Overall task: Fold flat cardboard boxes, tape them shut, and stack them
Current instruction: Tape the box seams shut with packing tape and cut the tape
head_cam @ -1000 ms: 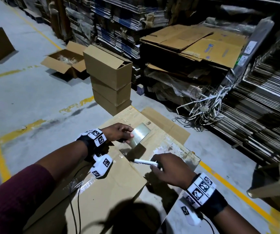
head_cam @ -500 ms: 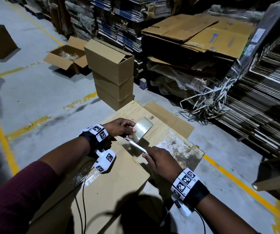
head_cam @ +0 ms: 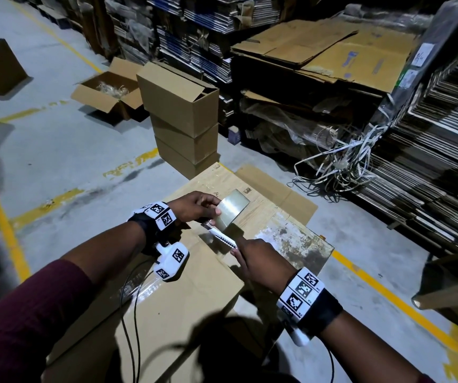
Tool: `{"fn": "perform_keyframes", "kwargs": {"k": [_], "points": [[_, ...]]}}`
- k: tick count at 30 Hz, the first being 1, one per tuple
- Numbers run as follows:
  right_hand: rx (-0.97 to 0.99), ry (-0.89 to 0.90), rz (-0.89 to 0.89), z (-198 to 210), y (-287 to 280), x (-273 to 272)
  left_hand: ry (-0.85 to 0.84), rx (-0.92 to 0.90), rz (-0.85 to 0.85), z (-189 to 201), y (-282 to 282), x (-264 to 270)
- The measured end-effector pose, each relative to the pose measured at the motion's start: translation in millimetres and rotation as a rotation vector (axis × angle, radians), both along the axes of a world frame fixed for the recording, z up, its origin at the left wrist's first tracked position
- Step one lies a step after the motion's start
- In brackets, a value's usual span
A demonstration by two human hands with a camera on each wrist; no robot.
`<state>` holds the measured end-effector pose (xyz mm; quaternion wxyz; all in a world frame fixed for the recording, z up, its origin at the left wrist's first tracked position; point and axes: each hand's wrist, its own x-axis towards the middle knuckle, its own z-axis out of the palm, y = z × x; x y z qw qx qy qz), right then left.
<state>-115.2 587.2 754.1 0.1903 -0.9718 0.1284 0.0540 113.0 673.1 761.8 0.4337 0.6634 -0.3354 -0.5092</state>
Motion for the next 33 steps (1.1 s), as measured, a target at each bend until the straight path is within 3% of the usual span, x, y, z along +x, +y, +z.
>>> {"fn": "perform_keyframes", "kwargs": {"k": [6,13,27,31,33], "points": [[0.063,-0.052,-0.001,6,1,-5,-0.05,0.037,0.053,-1,-2,1],[0.077,-0.003,0.015,-16,-5,-13,-0.026,0.042,0.067,1,-2,-1],[-0.086,0.088,0.029,-33,-9,4,-0.019,0.075,0.09,3,-1,-2],[-0.243,0.237,0.099,-38,-12,3,-0.018,0.038,0.159,6,-2,-2],[-0.195,0.267,0.04,-44,-16,-1,-0.004,0.03,0.184,8,-3,-1]]}}
